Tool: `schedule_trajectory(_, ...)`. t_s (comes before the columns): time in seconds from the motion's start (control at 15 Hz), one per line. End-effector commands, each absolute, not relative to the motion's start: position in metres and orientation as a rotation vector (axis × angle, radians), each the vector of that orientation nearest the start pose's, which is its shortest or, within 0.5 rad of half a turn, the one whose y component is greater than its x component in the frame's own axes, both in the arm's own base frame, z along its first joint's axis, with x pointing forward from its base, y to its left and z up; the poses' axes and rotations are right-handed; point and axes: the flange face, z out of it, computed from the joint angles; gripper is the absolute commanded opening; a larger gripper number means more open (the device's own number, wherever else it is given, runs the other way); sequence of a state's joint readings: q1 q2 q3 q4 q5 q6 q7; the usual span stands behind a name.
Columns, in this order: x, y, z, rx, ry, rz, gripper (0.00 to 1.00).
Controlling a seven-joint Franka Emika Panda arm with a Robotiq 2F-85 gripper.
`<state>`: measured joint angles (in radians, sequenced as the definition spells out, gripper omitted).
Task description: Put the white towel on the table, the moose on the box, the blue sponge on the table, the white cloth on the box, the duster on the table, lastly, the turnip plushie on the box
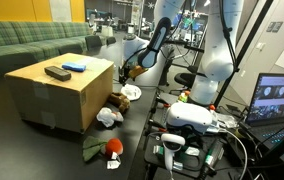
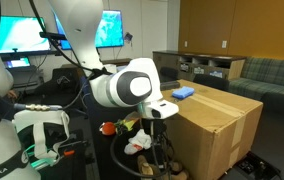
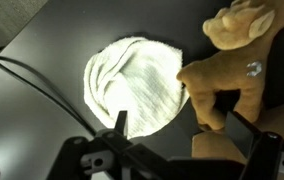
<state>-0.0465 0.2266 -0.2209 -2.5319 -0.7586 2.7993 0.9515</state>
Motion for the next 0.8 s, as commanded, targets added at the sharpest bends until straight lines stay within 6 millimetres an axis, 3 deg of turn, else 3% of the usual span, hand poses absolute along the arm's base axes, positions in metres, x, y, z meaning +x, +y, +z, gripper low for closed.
schedule_trajectory(0.0, 0.42, -0.066, 0.181, -3.269, 0.69, -0.183, 1.0)
schedule_trajectory(0.27, 0.406, -0.04, 0.158, -3.229, 0.577, -0.083, 1.0)
schedule_trajectory(0.73, 0.414, -0.022, 0.127, -3.172, 0.476, -0.01, 1.0)
